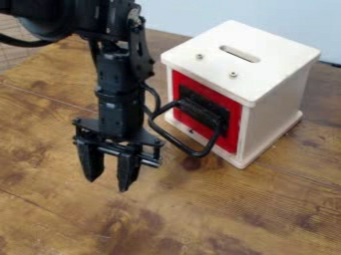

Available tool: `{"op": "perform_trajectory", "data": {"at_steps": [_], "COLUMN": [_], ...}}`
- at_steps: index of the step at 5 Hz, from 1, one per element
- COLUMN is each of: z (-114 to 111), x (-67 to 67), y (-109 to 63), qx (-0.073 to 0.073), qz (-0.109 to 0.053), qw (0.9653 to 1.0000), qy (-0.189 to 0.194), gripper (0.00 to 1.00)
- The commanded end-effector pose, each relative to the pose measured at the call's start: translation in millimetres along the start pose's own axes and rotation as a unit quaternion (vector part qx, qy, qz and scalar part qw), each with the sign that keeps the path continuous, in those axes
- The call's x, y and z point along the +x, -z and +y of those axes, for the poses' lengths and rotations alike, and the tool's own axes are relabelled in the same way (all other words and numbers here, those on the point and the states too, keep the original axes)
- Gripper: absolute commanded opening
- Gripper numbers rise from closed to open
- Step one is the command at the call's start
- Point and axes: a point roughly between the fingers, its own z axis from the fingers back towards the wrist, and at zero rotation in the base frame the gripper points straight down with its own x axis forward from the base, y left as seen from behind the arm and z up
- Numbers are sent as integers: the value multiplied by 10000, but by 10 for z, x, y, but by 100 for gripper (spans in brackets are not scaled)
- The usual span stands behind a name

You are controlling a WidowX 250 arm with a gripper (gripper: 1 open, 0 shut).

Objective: Close the drawer

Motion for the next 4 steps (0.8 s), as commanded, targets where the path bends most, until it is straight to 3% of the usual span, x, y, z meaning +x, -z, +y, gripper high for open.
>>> {"op": "perform_trajectory", "data": {"at_steps": [1,2,3,4], "z": [-68,-86,-96,-25], "x": [-44,-112,-148,-119], "y": [-283,-320,-345,-327], "qx": [1,-2,1,-14], "qz": [-470,-490,-494,-416], "qw": [9988,9987,9987,9990], "qy": [128,149,143,138], "gripper": [0,100,0,0]}}
